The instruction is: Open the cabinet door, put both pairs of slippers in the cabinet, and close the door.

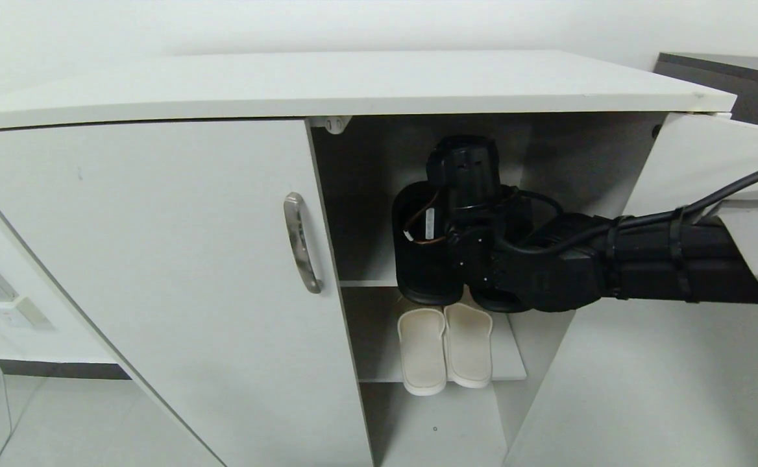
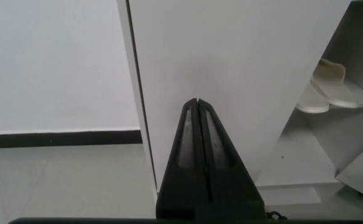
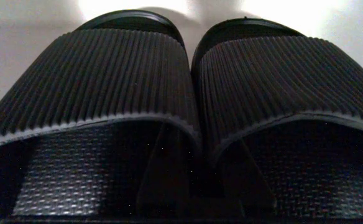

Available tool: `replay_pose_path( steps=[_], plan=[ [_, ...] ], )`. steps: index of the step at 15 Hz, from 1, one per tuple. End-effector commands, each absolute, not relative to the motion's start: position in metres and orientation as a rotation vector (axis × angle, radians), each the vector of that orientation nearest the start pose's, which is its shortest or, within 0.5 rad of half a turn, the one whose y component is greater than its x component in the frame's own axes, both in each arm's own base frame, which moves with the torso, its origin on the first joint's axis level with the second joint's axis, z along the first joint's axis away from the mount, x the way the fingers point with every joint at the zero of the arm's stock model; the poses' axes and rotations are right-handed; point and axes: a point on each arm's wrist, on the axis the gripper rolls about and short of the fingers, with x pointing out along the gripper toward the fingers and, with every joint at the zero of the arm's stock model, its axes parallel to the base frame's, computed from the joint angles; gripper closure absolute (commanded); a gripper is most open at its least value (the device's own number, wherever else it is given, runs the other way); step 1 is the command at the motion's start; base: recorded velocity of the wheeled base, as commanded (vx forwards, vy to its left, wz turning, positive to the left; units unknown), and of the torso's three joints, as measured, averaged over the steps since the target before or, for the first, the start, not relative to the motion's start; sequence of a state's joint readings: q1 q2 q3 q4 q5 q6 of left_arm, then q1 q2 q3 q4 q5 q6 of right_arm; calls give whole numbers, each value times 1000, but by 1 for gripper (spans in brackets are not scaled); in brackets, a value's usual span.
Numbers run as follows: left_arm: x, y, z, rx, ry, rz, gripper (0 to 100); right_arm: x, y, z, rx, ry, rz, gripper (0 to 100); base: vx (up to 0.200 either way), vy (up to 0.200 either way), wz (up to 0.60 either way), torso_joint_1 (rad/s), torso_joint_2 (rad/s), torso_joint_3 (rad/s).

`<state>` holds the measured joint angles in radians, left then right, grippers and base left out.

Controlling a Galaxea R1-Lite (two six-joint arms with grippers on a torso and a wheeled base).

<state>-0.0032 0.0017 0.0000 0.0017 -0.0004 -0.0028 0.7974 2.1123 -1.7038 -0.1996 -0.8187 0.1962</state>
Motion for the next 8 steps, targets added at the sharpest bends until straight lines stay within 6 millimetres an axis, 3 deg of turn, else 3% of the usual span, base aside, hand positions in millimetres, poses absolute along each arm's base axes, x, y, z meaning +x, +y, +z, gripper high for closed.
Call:
replay_pose_path(
  steps=[1, 8],
  plan=[
    [-23, 0, 75, -3, 3, -3, 100, 331, 303, 234, 43, 136, -50, 100, 0, 0, 0, 0, 0, 0],
    [-23, 0, 75, -5, 3, -2, 100, 340, 306, 229, 18, 138, -59, 100, 0, 0, 0, 0, 0, 0]
  ],
)
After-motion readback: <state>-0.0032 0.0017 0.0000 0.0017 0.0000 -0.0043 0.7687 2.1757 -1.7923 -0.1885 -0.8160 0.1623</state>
